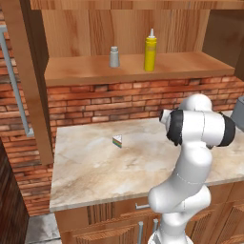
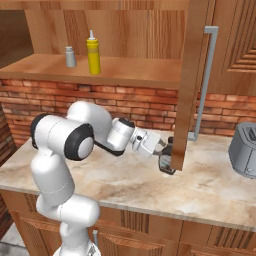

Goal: There are various items on the counter. Only move the condiments/shakers into the cabinet.

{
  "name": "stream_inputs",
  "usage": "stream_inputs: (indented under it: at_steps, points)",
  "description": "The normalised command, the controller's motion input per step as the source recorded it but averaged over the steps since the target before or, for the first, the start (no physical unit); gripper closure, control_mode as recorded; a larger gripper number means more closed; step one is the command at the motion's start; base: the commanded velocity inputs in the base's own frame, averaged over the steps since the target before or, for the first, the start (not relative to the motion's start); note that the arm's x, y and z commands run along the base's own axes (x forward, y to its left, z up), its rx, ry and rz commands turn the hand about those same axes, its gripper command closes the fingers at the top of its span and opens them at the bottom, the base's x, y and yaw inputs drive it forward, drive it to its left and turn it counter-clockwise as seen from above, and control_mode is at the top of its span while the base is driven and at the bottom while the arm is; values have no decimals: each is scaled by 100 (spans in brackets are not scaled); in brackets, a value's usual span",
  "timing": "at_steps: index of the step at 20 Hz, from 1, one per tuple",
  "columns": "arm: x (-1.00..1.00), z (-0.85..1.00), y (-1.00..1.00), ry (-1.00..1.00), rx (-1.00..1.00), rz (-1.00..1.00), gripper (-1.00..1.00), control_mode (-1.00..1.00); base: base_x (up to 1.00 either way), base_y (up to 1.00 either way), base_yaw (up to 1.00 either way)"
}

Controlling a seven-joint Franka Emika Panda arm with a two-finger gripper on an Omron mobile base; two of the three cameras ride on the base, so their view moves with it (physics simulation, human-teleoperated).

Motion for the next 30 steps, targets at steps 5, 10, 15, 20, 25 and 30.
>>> stream_inputs:
  at_steps: [5,10,15,20,25,30]
  points:
    - [6,-1,0,1,0,0,-100,-100,0,0,0]
    - [0,-5,-2,0,0,0,-100,-100,0,0,0]
    - [0,-8,-15,0,0,-1,-100,-100,0,0,0]
    - [0,-2,-26,0,0,-1,-100,-100,0,0,0]
    - [0,-2,-12,0,0,0,-100,-100,0,0,0]
    - [0,0,0,0,0,0,100,-100,0,0,0]
